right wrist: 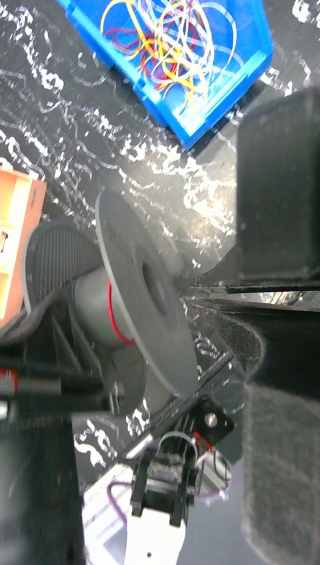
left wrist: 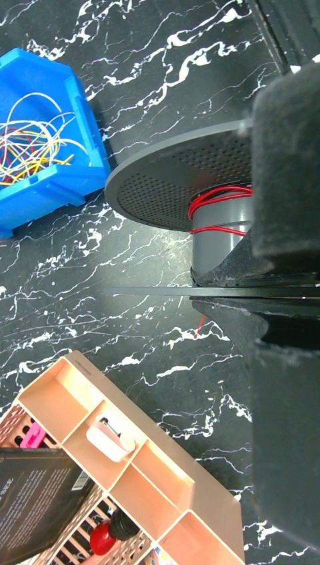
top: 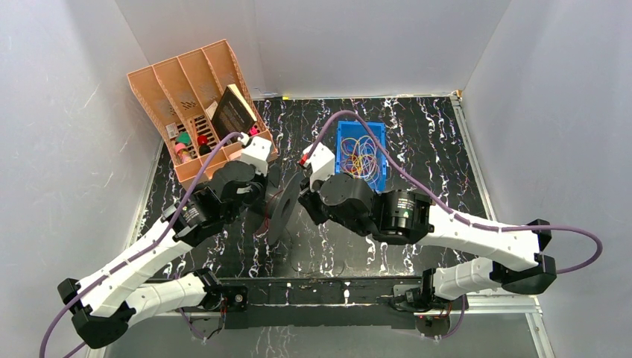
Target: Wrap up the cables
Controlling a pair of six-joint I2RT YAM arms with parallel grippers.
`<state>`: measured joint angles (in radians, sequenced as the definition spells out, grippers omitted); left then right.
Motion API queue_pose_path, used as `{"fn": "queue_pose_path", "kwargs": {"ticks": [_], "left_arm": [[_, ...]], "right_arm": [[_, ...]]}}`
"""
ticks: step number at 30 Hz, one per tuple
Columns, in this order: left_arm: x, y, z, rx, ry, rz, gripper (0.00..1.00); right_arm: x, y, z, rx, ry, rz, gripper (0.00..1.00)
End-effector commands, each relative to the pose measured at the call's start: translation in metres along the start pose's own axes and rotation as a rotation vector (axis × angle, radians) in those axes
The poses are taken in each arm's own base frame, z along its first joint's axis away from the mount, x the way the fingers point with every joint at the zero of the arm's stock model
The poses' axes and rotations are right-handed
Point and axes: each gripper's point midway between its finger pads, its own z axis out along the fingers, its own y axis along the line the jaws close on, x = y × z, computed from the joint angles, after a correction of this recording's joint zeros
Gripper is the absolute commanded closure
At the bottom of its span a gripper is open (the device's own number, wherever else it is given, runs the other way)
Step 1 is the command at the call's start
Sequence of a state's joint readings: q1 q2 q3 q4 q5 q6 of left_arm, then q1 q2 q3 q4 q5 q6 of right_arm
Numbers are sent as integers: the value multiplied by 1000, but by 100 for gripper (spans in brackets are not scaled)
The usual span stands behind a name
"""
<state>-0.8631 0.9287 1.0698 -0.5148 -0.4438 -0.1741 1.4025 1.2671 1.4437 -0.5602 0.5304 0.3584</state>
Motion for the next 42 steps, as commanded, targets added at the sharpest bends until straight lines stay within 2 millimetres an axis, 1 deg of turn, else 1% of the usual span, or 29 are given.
{"fn": "queue_pose_path", "kwargs": {"ticks": [1, 3, 5, 6, 7, 9, 11, 17, 19, 22, 25, 33, 42], "left_arm": [[-8, -1, -9, 37, -39, -11, 100], [-7, 1, -10, 22, -40, -19, 100], [-7, 4, -9, 5, -41, -27, 100], [-7, 5, -9, -3, -42, -34, 100], [-7, 6, -8, -12, -43, -39, 100], [-8, 8, -8, -23, -46, -48, 100], [-9, 9, -8, -31, -50, -56, 100], [-14, 12, -9, -47, -61, -55, 100], [-13, 12, -8, -50, -58, -50, 100], [-13, 12, -8, -50, -58, -50, 100], [-14, 11, -8, -45, -56, -49, 100], [-14, 10, -9, -37, -51, -48, 100], [-12, 10, -11, -35, -45, -49, 100]], "right_arm": [[-5, -23, -5, 61, 1, -42, 83], [7, -22, -4, 41, 20, -23, 80], [25, -22, -2, 23, 43, 9, 76], [35, -24, -1, 21, 51, 29, 74], [52, -27, 3, 24, 76, 44, 72], [72, -27, 5, 6, 89, 88, 67], [91, -29, 8, -2, 109, 117, 61], [152, -47, 15, 18, 234, 163, 50], [168, -53, 16, 12, 280, 159, 45], [182, -59, 16, -17, 335, 136, 37], [193, -58, 18, -86, 398, 120, 31], [218, -54, 31, -255, 532, 112, 24], [246, -55, 51, -348, 630, 94, 17]]}}
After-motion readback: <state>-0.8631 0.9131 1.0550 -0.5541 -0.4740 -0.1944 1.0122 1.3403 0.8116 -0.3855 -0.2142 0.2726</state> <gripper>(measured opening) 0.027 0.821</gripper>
